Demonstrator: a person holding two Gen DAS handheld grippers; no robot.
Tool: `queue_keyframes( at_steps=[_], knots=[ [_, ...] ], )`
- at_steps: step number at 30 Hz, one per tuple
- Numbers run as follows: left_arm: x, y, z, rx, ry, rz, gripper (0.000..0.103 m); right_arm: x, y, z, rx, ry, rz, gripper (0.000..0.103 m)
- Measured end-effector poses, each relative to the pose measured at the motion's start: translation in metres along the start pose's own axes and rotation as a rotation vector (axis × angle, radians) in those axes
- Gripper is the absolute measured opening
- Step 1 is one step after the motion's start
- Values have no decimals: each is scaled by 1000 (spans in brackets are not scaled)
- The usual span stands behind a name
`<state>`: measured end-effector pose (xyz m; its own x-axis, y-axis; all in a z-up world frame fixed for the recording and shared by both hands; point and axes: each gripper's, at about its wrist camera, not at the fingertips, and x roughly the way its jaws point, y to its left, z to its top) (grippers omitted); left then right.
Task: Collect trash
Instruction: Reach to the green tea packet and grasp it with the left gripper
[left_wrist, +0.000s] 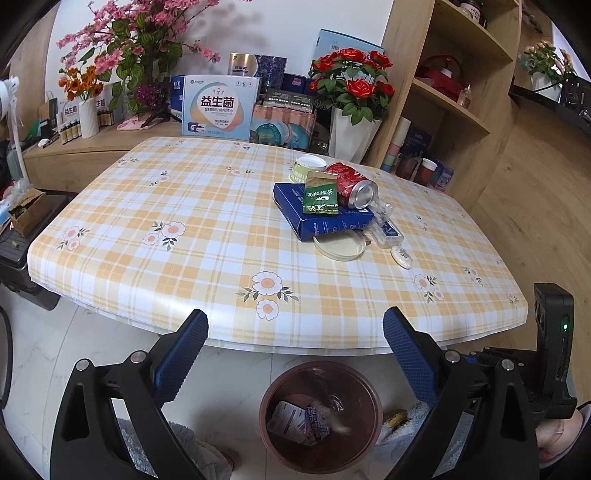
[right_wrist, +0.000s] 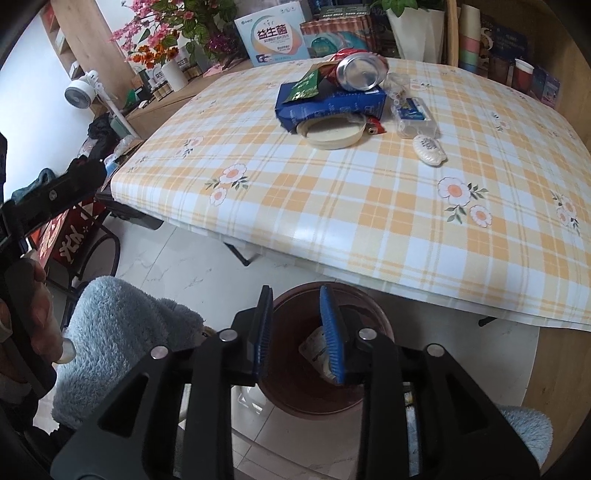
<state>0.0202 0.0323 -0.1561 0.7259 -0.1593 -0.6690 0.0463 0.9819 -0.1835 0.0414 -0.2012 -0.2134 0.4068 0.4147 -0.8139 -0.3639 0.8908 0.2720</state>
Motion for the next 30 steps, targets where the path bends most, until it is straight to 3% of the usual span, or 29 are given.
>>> queue_keyframes(
  at_steps=[3, 6, 8, 9, 12, 20, 30],
  knots=[
    [1, 0, 0, 0, 2, 0, 93, -5, -5, 3, 19, -33, -14, 44],
    [2, 1, -2, -1, 5, 2, 93, -11, -12, 5, 39, -74, -41, 67],
    [3, 2, -2, -1, 8, 5, 93, -14, -17, 7, 50, -97, -66, 89],
    [4, 2, -3, -1, 10, 4, 93, -16, -20, 8, 54, -111, -88, 92],
    [8, 1, -3, 6, 16, 7, 93, -19, -28, 12, 54, -126, -131, 97],
    [24, 0, 6, 28, 29, -15, 93, -22, -56, 25, 94, -155, -201, 97],
    [77, -15, 58, 77, 51, -61, 88, -13, -89, 57, 151, -166, -246, 97]
  ],
)
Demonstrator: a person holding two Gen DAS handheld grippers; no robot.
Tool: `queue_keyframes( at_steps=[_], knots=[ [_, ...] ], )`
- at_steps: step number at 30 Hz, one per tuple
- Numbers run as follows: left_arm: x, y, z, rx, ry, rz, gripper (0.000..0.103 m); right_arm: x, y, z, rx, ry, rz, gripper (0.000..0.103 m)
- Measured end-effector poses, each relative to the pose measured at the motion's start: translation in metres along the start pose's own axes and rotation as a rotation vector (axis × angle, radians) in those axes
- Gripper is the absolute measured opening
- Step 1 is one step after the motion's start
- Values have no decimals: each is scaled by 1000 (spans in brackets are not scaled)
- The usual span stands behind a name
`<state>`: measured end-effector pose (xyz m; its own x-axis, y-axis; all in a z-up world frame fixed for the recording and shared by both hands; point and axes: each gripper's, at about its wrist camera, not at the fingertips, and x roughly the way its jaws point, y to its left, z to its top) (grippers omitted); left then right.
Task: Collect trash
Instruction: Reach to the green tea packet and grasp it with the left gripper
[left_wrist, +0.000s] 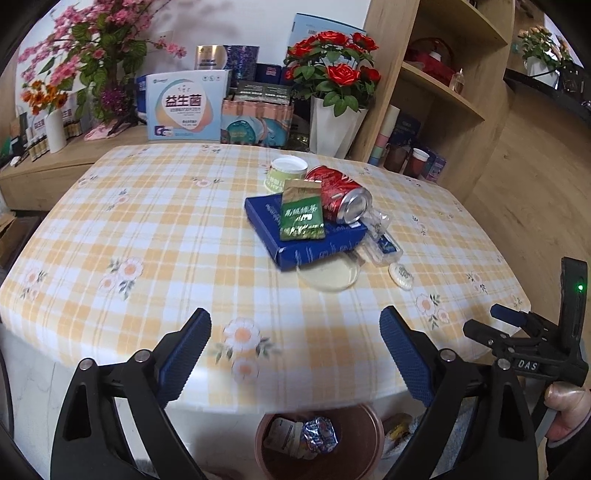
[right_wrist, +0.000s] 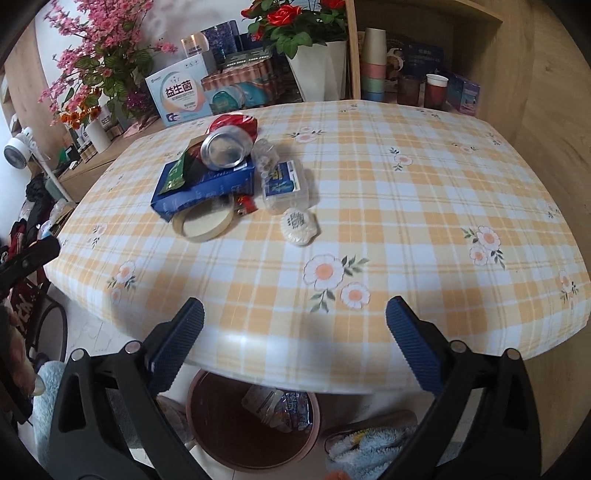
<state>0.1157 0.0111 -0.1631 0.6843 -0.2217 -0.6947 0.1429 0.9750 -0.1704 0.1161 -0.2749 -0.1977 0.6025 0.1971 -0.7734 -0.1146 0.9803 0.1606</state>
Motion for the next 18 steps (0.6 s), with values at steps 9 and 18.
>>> queue_keyframes(
  at_steps=[9, 18],
  knots=[
    [93, -12, 63, 64, 82, 16, 79, 27, -13, 39, 43, -9, 66, 97],
    [168, -3, 93, 75, 180, 60, 76, 47, -16, 77, 2, -1, 83, 97]
  ],
)
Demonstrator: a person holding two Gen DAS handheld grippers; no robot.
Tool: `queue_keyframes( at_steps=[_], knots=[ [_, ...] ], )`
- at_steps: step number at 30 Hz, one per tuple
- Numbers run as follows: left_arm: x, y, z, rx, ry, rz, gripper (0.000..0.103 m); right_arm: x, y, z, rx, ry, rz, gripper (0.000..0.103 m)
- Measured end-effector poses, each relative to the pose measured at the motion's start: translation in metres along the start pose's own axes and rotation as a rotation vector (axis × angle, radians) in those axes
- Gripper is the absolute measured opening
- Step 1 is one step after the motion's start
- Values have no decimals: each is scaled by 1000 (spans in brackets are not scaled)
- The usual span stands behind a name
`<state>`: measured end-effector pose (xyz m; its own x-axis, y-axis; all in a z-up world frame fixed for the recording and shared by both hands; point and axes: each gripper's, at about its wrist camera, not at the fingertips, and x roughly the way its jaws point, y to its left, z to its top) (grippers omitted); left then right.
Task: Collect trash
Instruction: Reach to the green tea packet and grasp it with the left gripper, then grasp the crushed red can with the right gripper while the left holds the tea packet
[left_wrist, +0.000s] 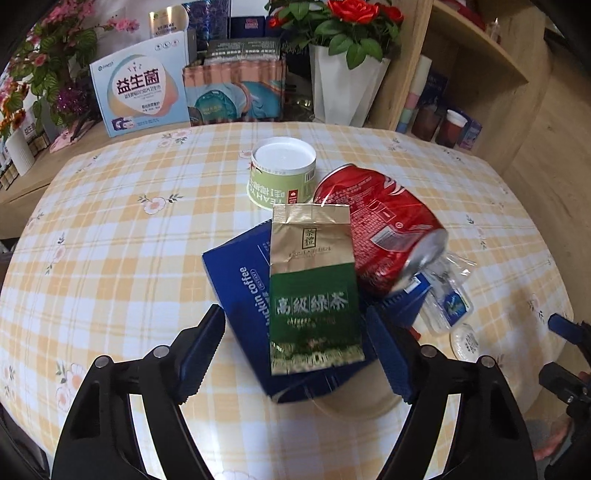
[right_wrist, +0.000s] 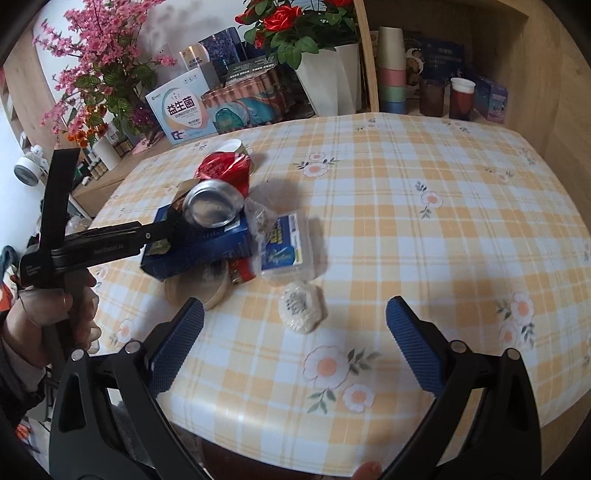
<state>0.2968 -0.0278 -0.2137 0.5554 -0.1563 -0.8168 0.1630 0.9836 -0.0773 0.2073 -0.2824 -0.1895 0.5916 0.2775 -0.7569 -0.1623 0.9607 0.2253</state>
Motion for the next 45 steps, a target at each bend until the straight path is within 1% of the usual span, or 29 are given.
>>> queue_keyframes(
  at_steps=[2, 4, 5, 7, 8, 9, 10, 11, 12, 14, 17, 21, 25, 31, 33, 34, 35, 36, 38, 40, 41, 45],
  knots=[
    [7, 1, 2, 2, 9, -7, 76, 3, 1, 7, -19, 2, -8, 97],
    [10, 1, 3, 5, 13, -14, 60, 7, 1, 15, -31, -4, -14, 97],
    [10, 1, 3, 9, 8, -9, 47, 10, 0, 18, -33, -3, -11, 97],
    [6, 4, 1, 6, -3, -21, 44, 15, 0, 25, -47, -7, -21, 96],
    [4, 4, 0, 7, -10, -23, 40, 17, 0, 28, -55, -13, -22, 94],
    [1, 5, -2, 17, -22, -16, 34, 20, -1, 32, -62, -12, -21, 90],
    [-1, 5, -2, 22, -29, -14, 30, 24, -1, 36, -63, -7, -8, 79],
    [-5, 8, -4, 16, -38, -19, 28, 27, -2, 40, -58, -1, 8, 75],
    [-8, 13, -4, -2, -44, -27, 27, 31, -3, 46, -46, 2, 23, 75],
    [-14, 22, -5, -34, -57, -38, 25, 36, 0, 55, -45, -4, 55, 75],
    [-26, 33, -8, -66, -84, -40, 24, 49, 15, 72, -79, -6, 82, 76],
    [-40, 47, -12, -97, -110, -43, 23, 76, 34, 99, -102, 0, 96, 76],
    [-51, 59, -19, -117, -126, -48, 23, 111, 47, 119, -90, 48, 112, 76],
    [-60, 77, -29, -149, -136, -58, 23, 146, 61, 128, -99, 127, 93, 75],
    [-61, 81, -31, -155, -138, -59, 23, 151, 62, 127, -97, 148, 107, 70],
    [-61, 83, -33, -160, -139, -60, 23, 151, 63, 128, -95, 152, 118, 64],
    [-62, 85, -34, -164, -139, -62, 23, 151, 63, 128, -94, 155, 127, 55],
    [-62, 86, -36, -170, -139, -65, 23, 149, 66, 129, -96, 157, 141, 49],
    [-63, 87, -38, -179, -140, -68, 23, 143, 70, 131, -100, 144, 140, 36],
    [-65, 88, -41, -186, -142, -71, 23, 134, 73, 134, -93, 125, 164, 27],
    [-66, 88, -42, -188, -143, -74, 23, 129, 75, 135, -91, 117, 165, 24],
    [-74, 86, -46, -187, -152, -81, 23, 108, 84, 136, -109, 79, 185, 18]
  ],
)
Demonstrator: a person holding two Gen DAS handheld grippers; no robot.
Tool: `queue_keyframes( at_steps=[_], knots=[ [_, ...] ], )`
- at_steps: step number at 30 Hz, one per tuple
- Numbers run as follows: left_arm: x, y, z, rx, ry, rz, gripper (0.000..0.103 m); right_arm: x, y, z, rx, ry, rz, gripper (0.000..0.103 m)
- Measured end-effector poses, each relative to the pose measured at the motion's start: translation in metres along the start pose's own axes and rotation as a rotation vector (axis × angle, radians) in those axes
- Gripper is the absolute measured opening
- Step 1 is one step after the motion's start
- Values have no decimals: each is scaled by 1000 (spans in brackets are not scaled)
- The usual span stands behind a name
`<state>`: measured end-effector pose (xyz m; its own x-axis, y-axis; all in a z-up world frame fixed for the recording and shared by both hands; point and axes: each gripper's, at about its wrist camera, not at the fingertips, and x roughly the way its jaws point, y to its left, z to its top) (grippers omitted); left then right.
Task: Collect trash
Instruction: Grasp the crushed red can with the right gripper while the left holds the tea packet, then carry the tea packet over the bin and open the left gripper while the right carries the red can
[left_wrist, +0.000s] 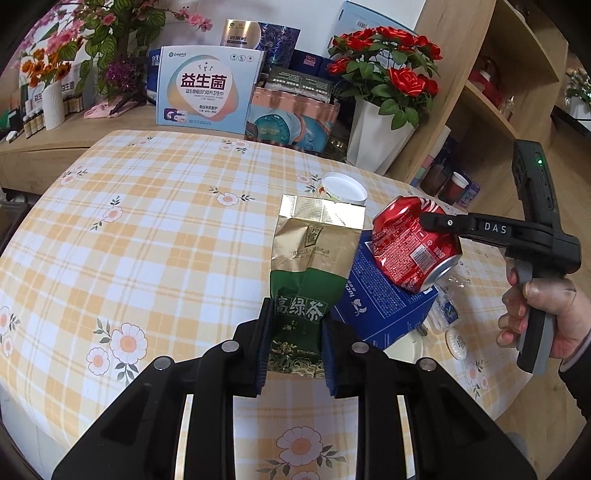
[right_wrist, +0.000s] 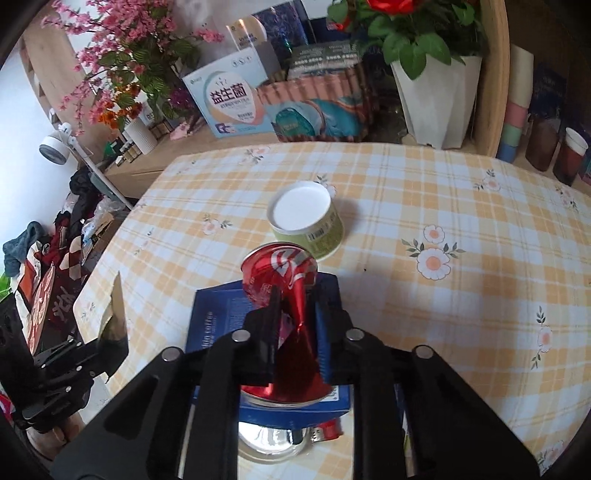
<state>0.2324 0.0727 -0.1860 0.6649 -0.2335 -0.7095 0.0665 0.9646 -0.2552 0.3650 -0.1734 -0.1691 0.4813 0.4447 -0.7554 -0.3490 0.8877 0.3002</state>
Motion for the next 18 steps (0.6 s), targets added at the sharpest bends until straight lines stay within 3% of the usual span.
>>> queue_keyframes(
  at_steps=[18],
  knots=[
    [-63, -34, -21, 49, -34, -54, 23, -86, 24, -37, -2, -126, 34, 13]
  ],
)
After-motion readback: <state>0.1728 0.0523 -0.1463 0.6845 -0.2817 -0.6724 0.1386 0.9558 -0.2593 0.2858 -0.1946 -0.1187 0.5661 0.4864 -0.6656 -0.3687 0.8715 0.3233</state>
